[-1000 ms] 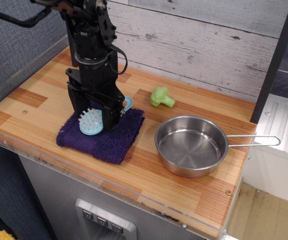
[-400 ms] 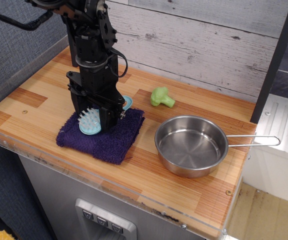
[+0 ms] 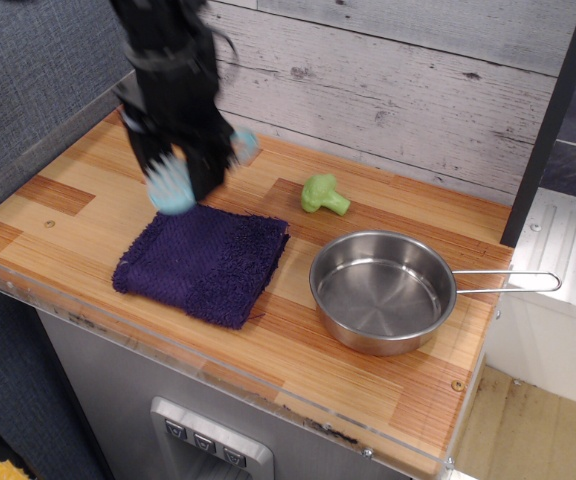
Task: Take the spatula from the cloth and place it on the top right side of the cloth.
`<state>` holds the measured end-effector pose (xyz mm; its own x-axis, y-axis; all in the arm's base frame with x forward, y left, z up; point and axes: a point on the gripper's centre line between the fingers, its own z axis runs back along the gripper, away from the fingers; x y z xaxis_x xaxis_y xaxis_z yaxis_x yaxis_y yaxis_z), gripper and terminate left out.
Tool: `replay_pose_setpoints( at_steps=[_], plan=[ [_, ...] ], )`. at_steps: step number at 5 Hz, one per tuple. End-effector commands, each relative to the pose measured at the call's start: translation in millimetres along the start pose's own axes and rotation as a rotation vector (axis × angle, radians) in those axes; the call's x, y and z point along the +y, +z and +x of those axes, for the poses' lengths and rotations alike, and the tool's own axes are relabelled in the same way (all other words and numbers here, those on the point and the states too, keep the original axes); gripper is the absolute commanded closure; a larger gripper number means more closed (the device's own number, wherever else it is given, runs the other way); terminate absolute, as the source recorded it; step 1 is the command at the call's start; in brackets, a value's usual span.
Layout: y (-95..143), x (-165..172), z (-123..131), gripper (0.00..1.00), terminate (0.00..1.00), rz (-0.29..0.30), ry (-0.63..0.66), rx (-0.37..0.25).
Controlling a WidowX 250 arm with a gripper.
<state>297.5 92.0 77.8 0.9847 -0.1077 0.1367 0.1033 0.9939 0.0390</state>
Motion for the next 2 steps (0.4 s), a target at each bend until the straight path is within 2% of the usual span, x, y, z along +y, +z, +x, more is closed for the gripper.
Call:
replay_pose_setpoints(
  at_steps=[1,2],
  plan=[
    [-7.0,82.3,22.4,1.0,0.0,0.046,0.136,-0.014],
    [-34.5,92.3,32.2,1.0,0.0,0.031,0.154,0.046]
  ],
)
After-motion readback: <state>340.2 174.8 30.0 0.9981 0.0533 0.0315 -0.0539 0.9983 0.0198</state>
